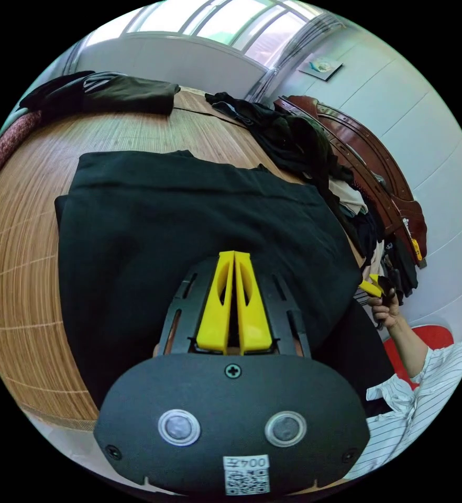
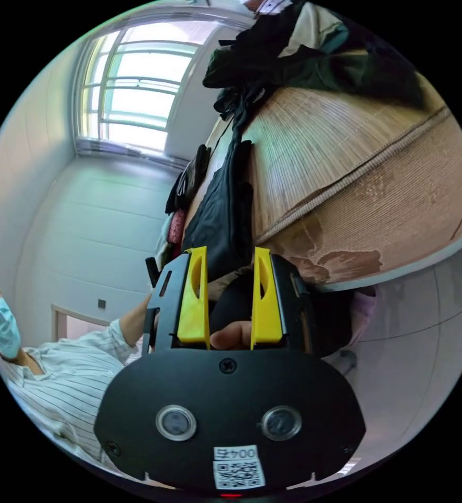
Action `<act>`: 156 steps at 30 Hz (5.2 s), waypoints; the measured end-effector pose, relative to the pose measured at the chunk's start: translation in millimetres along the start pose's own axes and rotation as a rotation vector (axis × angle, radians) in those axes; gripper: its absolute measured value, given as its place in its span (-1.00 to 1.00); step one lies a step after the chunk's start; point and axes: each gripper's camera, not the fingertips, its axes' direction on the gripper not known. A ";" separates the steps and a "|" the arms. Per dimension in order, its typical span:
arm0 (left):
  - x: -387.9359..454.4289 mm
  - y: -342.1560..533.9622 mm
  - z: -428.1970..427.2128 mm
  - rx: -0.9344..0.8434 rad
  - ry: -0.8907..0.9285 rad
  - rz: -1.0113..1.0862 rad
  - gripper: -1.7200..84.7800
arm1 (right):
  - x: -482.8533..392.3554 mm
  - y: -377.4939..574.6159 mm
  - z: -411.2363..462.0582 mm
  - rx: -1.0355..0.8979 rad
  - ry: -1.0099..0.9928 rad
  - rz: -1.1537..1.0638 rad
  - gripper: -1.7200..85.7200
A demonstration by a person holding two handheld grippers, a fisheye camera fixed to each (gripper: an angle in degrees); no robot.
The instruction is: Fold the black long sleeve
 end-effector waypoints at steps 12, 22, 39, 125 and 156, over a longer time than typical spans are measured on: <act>42.4 79.6 73.2 -0.004 0.037 0.378 -0.76 | 0.2 -58.6 -21.7 -0.034 -0.064 0.225 -0.84; 185.6 198.6 214.5 -0.059 -0.110 0.843 -0.64 | -51.5 -114.1 -39.8 -0.122 -0.013 0.167 -0.86; 184.0 285.8 329.2 0.068 -0.519 0.862 -0.92 | -5.3 -177.3 -13.5 -0.135 -0.228 0.246 -0.56; 134.1 7.2 -376.2 0.241 0.494 -0.413 -0.70 | -158.2 128.1 544.9 -0.082 0.417 -0.594 -0.98; 377.2 -45.3 -412.8 0.207 -0.096 -0.229 -0.89 | -41.4 166.4 470.1 -0.093 0.391 -0.616 -0.97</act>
